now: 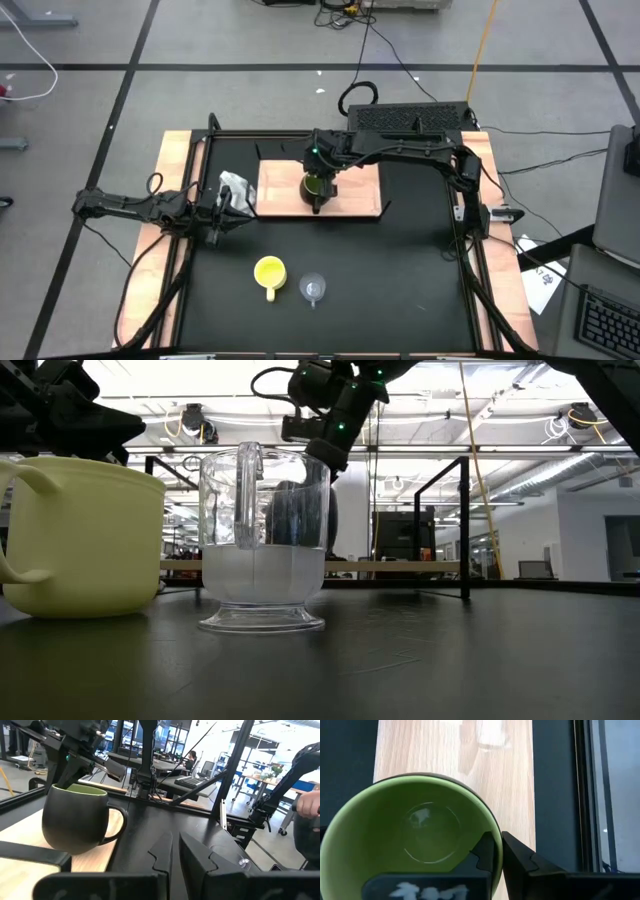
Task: Stack small to large cups/mugs on shelf
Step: Put the black mug on the shelf
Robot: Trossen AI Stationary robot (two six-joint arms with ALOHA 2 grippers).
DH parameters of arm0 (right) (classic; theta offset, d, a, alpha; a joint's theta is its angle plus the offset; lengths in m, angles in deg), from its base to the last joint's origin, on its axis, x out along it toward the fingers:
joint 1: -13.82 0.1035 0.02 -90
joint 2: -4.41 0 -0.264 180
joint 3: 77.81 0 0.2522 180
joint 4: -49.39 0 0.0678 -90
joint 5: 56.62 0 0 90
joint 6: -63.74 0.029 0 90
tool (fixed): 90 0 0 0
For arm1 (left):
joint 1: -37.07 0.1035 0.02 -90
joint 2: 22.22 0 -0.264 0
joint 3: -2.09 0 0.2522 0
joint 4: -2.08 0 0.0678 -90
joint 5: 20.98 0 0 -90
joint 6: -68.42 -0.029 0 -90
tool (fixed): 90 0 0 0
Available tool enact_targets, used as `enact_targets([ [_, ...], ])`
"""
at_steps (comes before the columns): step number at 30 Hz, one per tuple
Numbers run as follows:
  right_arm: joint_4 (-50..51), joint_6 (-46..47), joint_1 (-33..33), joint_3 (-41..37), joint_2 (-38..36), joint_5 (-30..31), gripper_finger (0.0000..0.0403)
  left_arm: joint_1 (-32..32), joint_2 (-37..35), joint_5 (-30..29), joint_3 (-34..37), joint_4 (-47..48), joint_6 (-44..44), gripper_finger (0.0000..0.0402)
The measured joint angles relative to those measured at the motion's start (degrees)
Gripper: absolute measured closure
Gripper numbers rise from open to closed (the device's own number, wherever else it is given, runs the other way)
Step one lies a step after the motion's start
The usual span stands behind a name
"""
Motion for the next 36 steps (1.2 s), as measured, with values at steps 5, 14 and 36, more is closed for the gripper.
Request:
enact_targets([
  [5,4.7,-0.2,0.3,0.9,-0.1,0.6,0.0394,0.0,0.0,0.0,0.0,0.0,0.0,0.0369],
  [14,7.9,-0.5,0.8,2.1,0.0,0.9,0.0394,0.0,0.0,0.0,0.0,-0.1,-0.1,0.0369],
  [36,8.5,-0.3,1.0,2.1,0.3,0.4,0.0328,0.0,0.0,0.0,0.0,0.1,-0.2,0.0369],
])
